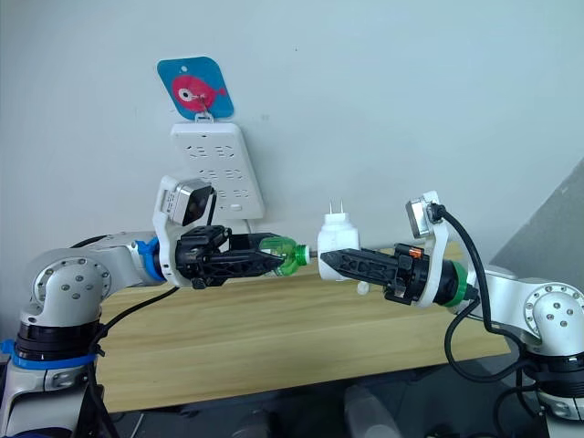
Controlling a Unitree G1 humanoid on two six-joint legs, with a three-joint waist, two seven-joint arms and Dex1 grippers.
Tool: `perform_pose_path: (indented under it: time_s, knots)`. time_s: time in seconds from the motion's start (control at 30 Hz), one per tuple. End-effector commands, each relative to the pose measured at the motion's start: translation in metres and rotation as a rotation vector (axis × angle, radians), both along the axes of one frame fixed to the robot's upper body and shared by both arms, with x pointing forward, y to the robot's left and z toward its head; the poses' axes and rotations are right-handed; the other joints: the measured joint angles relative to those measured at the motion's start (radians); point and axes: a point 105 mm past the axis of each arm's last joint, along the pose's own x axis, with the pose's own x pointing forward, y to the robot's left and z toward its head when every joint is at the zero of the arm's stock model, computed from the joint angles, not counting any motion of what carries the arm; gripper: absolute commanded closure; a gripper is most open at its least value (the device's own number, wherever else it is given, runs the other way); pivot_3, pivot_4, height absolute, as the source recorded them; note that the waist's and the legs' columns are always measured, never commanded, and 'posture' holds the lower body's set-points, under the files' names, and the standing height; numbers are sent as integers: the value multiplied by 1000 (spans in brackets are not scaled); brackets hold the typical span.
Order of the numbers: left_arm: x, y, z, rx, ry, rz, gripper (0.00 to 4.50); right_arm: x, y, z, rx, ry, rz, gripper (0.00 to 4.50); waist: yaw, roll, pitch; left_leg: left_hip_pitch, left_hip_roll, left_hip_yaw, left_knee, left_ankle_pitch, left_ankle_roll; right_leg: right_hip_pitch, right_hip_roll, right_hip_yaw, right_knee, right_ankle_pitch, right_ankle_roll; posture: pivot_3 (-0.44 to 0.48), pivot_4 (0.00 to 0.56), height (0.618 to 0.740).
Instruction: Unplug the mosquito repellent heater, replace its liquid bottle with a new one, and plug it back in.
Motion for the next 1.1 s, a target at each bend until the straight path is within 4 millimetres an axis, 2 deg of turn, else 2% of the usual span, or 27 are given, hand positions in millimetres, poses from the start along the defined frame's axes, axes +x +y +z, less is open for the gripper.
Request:
perform_pose_path:
  time_s: [0.03, 0.53, 1.1]
  knots:
    - [-4, 3, 11, -16, -40, -18, 2165, -9, 2, 7, 18, -27, 41, 1501, 0, 0, 0, 0, 0, 0, 0, 0, 0, 0, 0, 0, 0, 0, 0, -191, 85, 729]
    - [-4, -7, 4, -5, -46, -45, 2165, -11, 7, 10, 28, -42, 61, 1501, 0, 0, -1, 0, 0, 0, 0, 0, 0, 0, 0, 0, 0, 0, 0, -193, 85, 729]
    - [-1, -5, 1, 4, -58, -24, 2165, -11, 6, 9, 14, -37, 61, 1501, 0, 1, -2, 0, 0, 0, 0, 0, 0, 0, 0, 0, 0, 0, 0, -196, 81, 729]
